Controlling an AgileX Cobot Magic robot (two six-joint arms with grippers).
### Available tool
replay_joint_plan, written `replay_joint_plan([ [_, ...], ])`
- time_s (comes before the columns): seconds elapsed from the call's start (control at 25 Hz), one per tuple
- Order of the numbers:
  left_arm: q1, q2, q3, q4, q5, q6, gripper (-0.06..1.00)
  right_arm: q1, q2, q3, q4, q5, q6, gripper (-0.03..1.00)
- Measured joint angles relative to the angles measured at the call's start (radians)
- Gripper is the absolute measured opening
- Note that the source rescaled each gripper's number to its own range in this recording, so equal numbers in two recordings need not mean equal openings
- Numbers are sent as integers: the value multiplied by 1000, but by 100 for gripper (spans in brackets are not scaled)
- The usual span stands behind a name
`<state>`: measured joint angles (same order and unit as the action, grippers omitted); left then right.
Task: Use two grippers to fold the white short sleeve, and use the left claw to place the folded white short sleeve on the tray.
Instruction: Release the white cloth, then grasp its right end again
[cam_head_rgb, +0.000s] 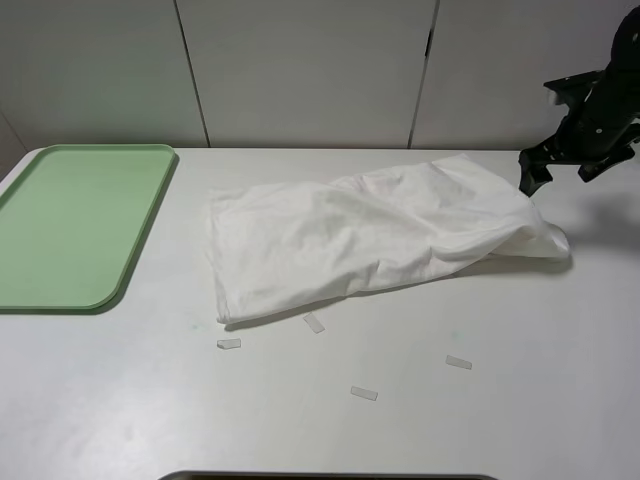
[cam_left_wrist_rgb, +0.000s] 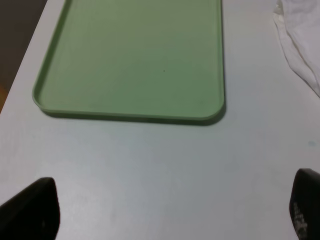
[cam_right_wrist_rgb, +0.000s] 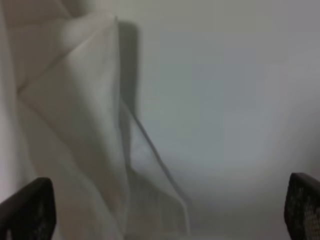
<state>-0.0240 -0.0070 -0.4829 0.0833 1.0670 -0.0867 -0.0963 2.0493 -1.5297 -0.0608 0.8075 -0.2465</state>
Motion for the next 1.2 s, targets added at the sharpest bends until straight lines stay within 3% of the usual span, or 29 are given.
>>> replay_joint_plan([
  [0.32,0,0,0,0,0,1,90,0,145,-35,-2,-6,-31,100],
  [1.04,0,0,0,0,0,1,90,-8,241,-51,174,-13,-155,100],
  [1.08,0,0,0,0,0,1,90,-8,242,-51,176,-13,-156,96],
  [1.2,0,0,0,0,0,1,90,-8,243,-52,201,-17,-158,55],
])
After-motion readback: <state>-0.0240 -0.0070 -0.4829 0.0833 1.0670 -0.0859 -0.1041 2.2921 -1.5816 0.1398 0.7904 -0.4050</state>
